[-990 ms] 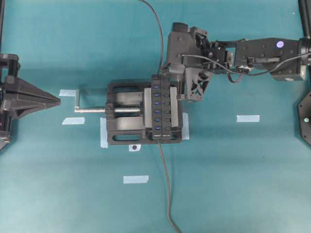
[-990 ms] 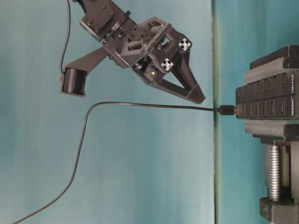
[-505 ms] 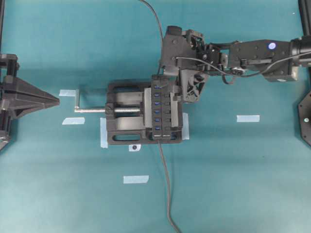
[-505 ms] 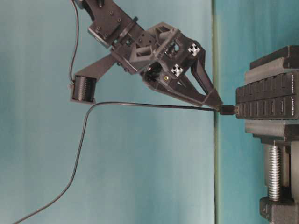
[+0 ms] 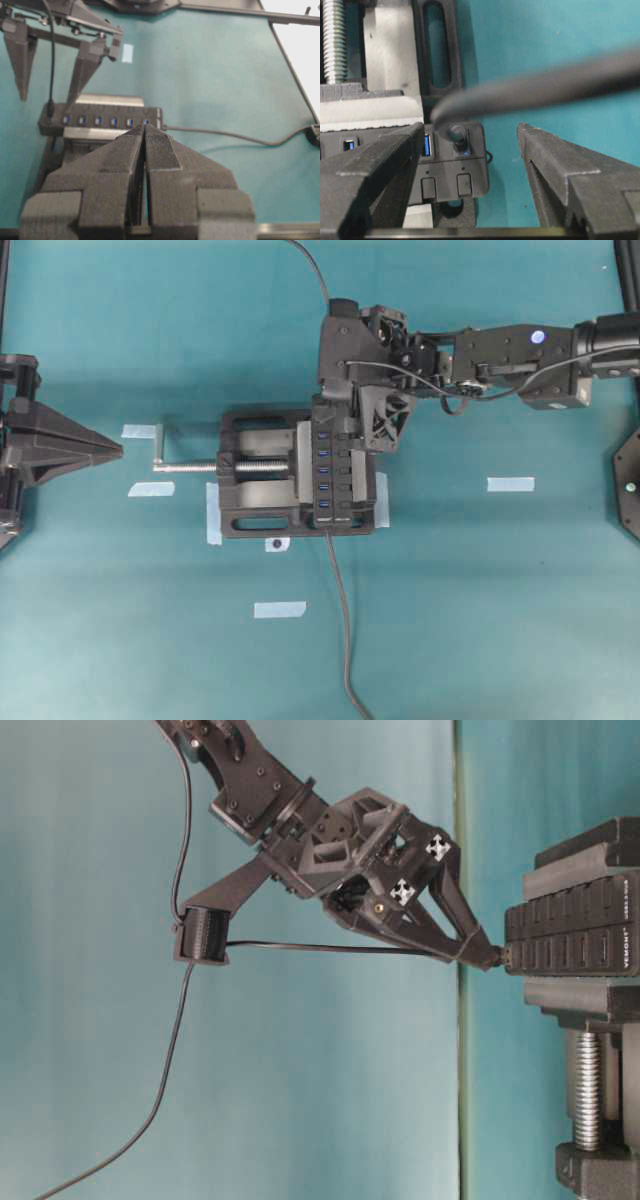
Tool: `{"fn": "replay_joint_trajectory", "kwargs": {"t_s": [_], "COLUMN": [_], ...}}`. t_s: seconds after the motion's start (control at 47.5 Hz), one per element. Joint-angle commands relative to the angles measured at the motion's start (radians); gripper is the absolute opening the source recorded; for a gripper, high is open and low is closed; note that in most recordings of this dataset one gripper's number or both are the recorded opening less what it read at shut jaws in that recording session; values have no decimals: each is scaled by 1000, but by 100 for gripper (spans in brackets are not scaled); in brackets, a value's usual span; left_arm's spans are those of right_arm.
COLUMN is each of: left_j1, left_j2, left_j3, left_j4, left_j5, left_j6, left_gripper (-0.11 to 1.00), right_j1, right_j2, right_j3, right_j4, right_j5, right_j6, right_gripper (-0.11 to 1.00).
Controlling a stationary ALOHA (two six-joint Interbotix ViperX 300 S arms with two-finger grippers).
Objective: Insert the USB into the center port of the fixed hub
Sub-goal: 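Close the right gripper on the black USB plug body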
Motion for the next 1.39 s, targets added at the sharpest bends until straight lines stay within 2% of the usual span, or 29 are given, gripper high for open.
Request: {"fn": "replay_joint_trajectory", "kwargs": {"t_s": [0.0,0.232,0.821,0.948,1.369], "left_j1": [2,3,5,5,8], "left_j2": [5,5,-6,-18,-26], "left_j3": [-9,-11,-17,-9,-8], "left_j4": [2,2,2,2,2], "left_j5": [-6,-5,-5,-5,-6], "left_j6": [-2,-2,-5,-6,-8], "left_gripper": [0,0,0,0,0], "right_j1": [2,0,6,11,14], "right_j2": [-12,-9,-8,-8,-14], "right_j3": [-25,-23,-25,-25,-25], "right_j4": [0,0,0,0,6], "right_j5": [-8,-2,0,2,0], "right_j6": [-2,-2,2,2,6], "right_gripper": [77,72,14,10,9]}}
